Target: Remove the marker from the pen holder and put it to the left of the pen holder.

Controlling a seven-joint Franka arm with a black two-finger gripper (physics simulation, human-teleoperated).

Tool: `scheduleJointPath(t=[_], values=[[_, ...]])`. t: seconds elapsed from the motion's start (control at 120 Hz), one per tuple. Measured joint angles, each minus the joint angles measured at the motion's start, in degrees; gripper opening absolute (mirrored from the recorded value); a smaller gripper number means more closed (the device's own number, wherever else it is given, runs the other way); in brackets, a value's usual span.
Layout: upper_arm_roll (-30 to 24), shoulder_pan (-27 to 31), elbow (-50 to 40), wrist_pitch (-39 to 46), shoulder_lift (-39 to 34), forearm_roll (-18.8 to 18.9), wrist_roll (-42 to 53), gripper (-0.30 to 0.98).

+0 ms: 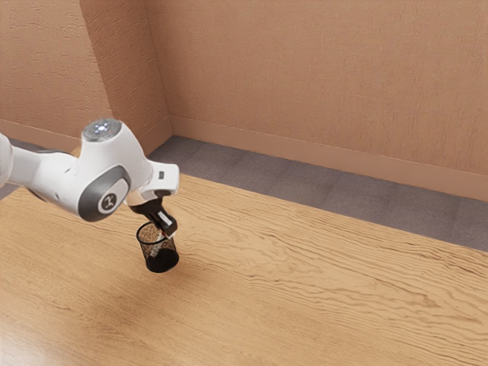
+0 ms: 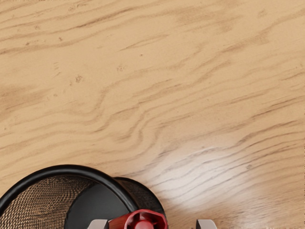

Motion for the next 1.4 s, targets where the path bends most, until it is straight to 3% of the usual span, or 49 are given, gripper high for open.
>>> scheduleJointPath(t=[0.45, 0.633, 0.875, 0.95, 1.042, 1.142, 1.2, 1.267, 1.333, 1.4], values=[[0.7, 2.2, 0.6, 0.2, 0.0, 0.1, 6.2, 0.04], [0.4, 5.3, 1.0, 0.0, -3.7, 0.1, 8.2, -0.03], [0.5, 2.6, 2.3, -2.4, -12.5, -3.2, 9.5, -0.07], [1.6, 2.8, 8.7, -4.7, -8.9, -4.1, 9.7, -0.08], [4.7, 4.1, 20.1, -10.2, 0.4, -9.4, 9.9, -0.08], [5.8, 9.4, 20.5, -16.1, 4.4, -16.7, 10.0, -0.07], [5.9, 14.5, 18.0, -19.2, 4.9, -20.6, 10.1, -0.07], [5.9, 22.1, 17.1, -24.5, 7.1, -28.3, 10.2, -0.04], [5.9, 31.0, 19.2, -30.4, 12.9, -36.3, 10.5, -0.01], [5.2, 36.1, 22.1, -35.7, 17.9, -41.9, 10.8, 0.05]])
